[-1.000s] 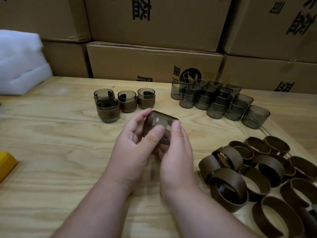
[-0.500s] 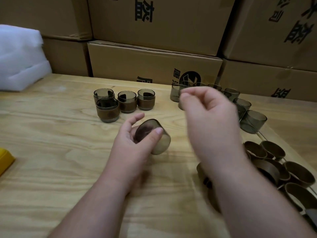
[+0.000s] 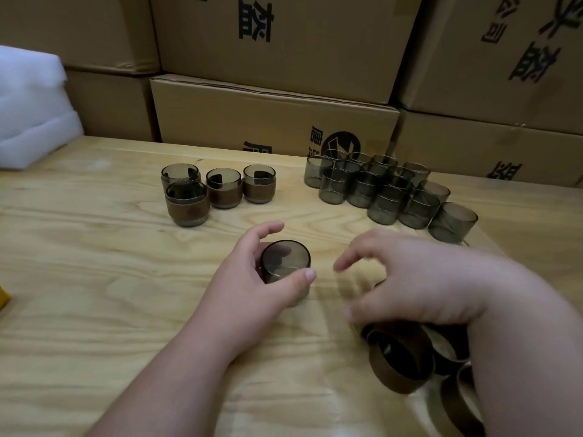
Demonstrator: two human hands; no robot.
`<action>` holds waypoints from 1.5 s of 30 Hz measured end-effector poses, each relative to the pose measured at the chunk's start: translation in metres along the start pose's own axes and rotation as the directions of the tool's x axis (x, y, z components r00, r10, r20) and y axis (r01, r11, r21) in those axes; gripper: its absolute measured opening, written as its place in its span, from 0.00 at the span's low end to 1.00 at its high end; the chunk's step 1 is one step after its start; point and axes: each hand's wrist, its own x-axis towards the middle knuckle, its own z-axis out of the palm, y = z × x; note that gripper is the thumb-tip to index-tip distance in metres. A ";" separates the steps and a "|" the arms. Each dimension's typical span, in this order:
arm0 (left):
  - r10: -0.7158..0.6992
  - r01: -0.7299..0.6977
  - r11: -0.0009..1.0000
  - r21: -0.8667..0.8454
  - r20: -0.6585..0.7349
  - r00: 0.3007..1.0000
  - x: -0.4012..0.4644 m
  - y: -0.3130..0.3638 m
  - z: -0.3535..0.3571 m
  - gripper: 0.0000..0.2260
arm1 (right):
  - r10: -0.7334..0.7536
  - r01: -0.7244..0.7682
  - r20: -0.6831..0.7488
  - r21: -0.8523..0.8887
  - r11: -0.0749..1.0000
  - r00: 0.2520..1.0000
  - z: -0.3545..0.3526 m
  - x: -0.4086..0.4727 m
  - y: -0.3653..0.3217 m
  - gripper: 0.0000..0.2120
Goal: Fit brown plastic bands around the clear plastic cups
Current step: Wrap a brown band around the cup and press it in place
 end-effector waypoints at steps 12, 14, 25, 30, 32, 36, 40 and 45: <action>-0.007 0.007 1.000 -0.010 -0.001 1.000 0.000 0.000 -0.001 0.29 | 0.107 -0.108 0.011 0.036 0.994 0.994 0.007 0.002 0.000 0.14; -0.005 0.005 1.000 -0.009 0.005 1.000 0.000 -0.001 -0.002 0.29 | 0.151 -0.152 0.034 0.030 0.988 0.988 0.007 -0.001 0.000 0.18; -0.015 0.015 1.000 0.012 -0.006 1.000 0.000 -0.001 -0.002 0.30 | 0.012 -0.009 -0.059 0.055 0.998 0.998 -0.003 -0.009 -0.007 0.10; -0.008 0.008 1.000 0.014 -0.002 1.000 0.000 0.000 0.000 0.30 | -0.106 0.165 -0.317 0.164 0.972 0.942 -0.003 -0.013 -0.022 0.21; -0.003 0.003 1.000 0.009 0.007 1.000 0.000 0.000 0.000 0.32 | -0.132 0.244 -0.458 0.196 0.950 0.879 0.003 -0.008 -0.033 0.22; 0.022 -0.024 0.999 0.028 0.069 0.997 0.001 0.000 -0.002 0.31 | -0.084 0.383 -0.642 0.343 0.858 0.762 0.028 0.004 -0.059 0.17; 0.102 -0.110 0.985 0.131 0.069 0.992 0.002 0.004 -0.005 0.32 | 0.022 0.391 -0.731 0.389 0.834 0.682 0.058 0.019 -0.078 0.19; 0.124 -0.130 0.978 0.164 0.046 0.991 0.001 0.010 -0.007 0.14 | 0.110 0.449 -0.802 0.435 0.780 0.587 0.092 0.035 -0.086 0.17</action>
